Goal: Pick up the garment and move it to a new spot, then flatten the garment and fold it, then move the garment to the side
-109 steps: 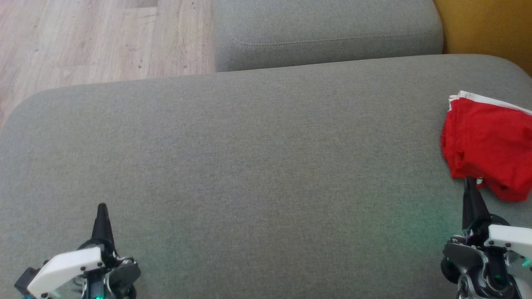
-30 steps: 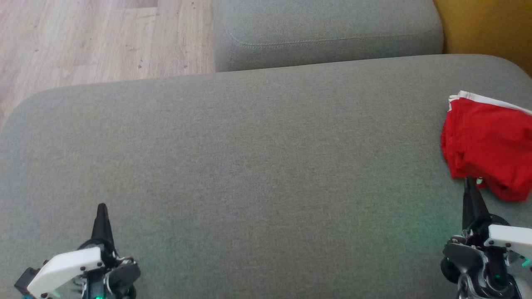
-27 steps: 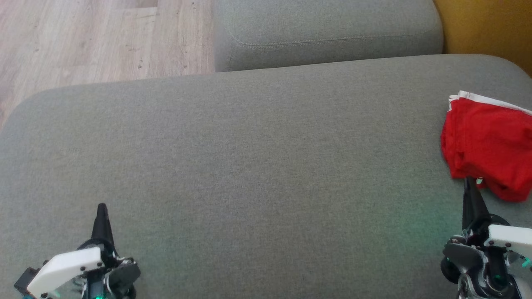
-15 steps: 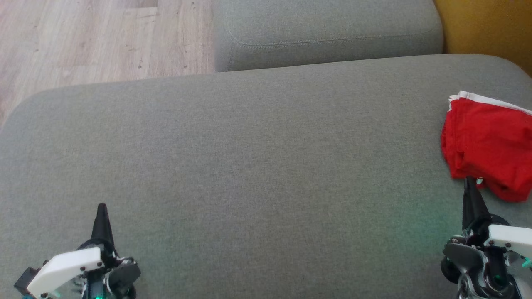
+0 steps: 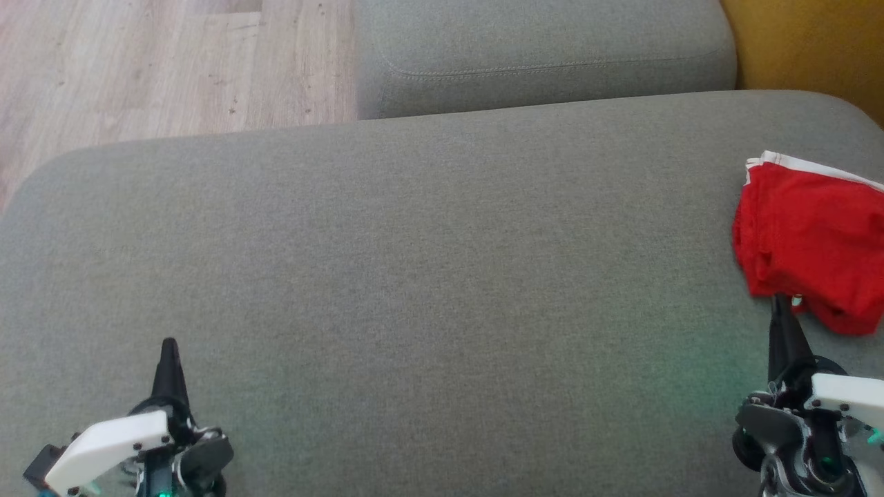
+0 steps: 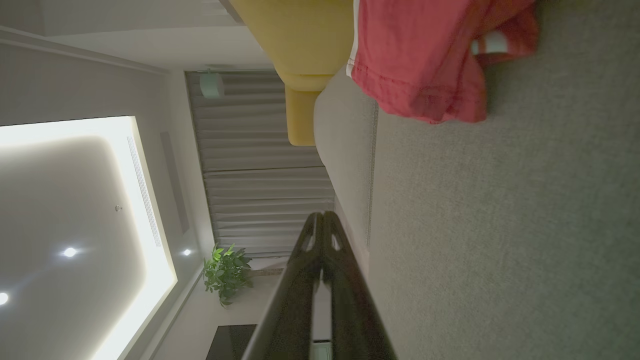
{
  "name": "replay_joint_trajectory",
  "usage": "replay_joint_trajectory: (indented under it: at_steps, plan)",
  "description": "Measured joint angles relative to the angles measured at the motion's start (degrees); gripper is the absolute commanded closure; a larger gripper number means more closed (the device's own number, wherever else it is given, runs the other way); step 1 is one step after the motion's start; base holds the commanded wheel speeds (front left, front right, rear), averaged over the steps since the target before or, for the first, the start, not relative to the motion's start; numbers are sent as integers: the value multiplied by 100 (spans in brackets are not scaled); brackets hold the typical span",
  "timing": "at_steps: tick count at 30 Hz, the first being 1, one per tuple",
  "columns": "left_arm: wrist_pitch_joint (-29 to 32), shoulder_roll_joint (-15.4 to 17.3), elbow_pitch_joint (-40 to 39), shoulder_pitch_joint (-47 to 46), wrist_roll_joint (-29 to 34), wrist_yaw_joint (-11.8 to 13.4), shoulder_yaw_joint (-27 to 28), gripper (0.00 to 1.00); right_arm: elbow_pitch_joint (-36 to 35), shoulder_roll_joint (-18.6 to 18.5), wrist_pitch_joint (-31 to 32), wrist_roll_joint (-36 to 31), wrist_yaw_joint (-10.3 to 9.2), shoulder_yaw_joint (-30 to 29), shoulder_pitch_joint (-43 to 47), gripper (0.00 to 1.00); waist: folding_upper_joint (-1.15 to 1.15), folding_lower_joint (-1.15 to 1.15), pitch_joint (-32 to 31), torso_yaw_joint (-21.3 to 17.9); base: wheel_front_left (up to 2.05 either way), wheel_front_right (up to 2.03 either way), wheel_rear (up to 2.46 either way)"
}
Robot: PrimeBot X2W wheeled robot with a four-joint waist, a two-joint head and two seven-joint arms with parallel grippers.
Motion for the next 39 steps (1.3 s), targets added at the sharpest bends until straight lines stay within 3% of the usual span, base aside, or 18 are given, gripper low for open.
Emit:
replay_joint_trajectory:
  at_steps: [39]
  plan:
    - [0,0,0,0,0,0,2,100,0,0,0,0,0,0,0,100,0,0,0,0,0,0,0]
